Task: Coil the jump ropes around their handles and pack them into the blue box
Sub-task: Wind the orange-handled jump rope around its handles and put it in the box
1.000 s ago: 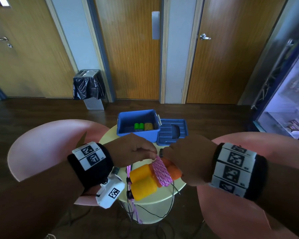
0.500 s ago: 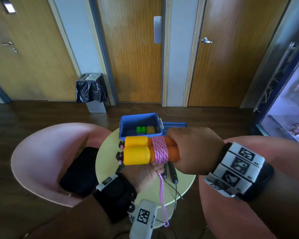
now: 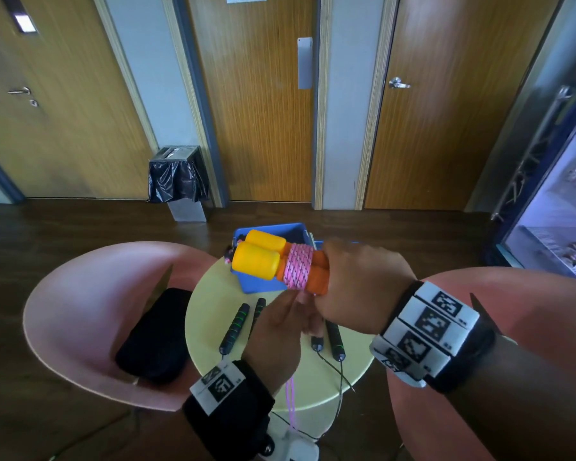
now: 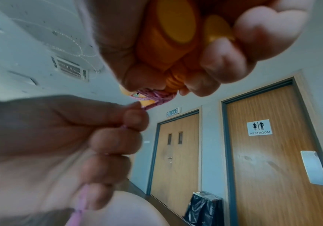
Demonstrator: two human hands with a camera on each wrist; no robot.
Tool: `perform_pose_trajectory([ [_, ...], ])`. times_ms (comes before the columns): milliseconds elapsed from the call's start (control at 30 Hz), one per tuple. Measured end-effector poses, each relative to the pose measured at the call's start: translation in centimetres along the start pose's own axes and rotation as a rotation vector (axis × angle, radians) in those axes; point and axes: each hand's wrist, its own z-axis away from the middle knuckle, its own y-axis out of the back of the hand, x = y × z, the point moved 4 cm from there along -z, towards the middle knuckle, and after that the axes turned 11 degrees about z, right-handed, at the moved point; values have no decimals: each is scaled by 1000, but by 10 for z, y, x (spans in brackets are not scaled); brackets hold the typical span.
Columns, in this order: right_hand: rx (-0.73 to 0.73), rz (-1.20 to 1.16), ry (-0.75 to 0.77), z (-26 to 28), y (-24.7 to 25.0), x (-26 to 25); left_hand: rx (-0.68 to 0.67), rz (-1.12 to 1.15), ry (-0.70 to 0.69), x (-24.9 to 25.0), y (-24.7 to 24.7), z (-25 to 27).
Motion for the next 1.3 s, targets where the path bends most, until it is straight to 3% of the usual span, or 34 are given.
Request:
perform_pose_trajectory([
  [200,-89,164,-156,-23,-21,20,-193,-70,110,-4,-7,16],
  [367,-306,282,-134,-28,-50,19,-195,-233,175,-1,-1,15],
  [467,-336,275,-113,-23,-62,11,-213,-386,180,2,3,10],
  [633,-389,339,9,-12,-73,-3,-345,-780,23,13,19,-10],
  [733,-390,384,88,-4,-75,-7,-511,-1050,-146,22,20,-17],
  [867,-400,470,225,2,-73,-15,-647,-1316,-238,29,20,-29],
  [967,-356,489,332,4,-64,-17,-718,-1280,-284,32,22,-38],
  [1300,-298,460,497,19,-34,-14,-801,-898,-109,33,27,-56],
])
